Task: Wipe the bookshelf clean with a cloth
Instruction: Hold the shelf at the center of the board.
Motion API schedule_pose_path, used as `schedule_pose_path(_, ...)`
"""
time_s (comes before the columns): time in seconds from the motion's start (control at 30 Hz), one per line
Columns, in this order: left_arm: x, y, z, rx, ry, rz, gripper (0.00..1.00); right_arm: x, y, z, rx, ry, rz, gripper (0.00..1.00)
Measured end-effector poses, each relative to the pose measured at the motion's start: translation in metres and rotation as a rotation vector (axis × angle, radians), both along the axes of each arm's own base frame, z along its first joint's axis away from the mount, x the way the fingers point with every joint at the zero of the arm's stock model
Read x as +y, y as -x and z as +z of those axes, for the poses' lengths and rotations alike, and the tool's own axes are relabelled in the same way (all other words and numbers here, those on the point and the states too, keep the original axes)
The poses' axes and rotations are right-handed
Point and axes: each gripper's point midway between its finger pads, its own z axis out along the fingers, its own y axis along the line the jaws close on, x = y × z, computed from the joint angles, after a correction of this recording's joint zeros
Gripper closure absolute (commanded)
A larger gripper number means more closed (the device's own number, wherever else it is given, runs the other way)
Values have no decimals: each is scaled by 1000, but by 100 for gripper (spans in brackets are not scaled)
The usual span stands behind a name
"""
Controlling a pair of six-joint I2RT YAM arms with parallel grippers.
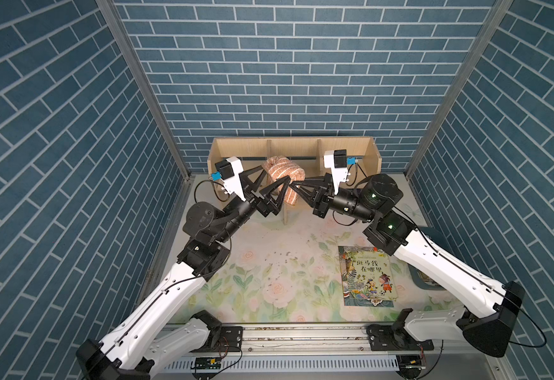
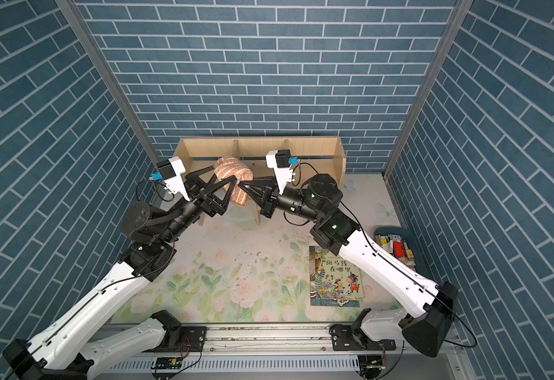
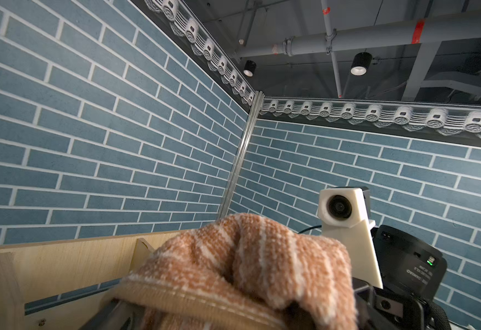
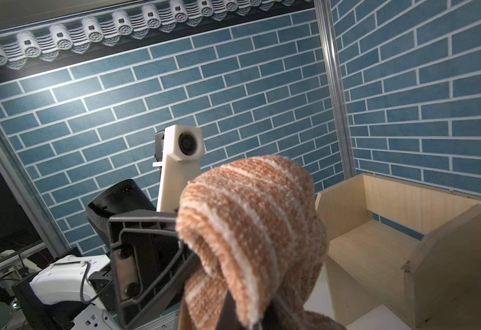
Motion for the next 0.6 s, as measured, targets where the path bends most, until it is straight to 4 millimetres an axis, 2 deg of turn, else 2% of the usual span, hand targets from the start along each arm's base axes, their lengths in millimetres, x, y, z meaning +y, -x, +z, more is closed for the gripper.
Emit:
schedule_pose_path(0.2, 0, 0, 0, -4, 6, 1, 1, 0, 3, 0, -7, -1, 18, 100)
schedule_pose_path(0.27, -3, 3, 0, -16, 3, -26, 10, 0, 5, 0, -9, 0, 25, 100)
schedule_pose_path(0.3, -6, 6, 1, -26, 1, -48, 17, 0, 5, 0, -9, 0, 28, 100)
schedule_pose_path(0.43, -21, 13, -2, -57, -29, -141, 62, 0, 6, -2, -8, 2, 30, 100)
schedule_pose_path(0.6, -30, 16, -5, -69, -56, -189, 98, -5, 2, -12, 10, 14, -5, 100)
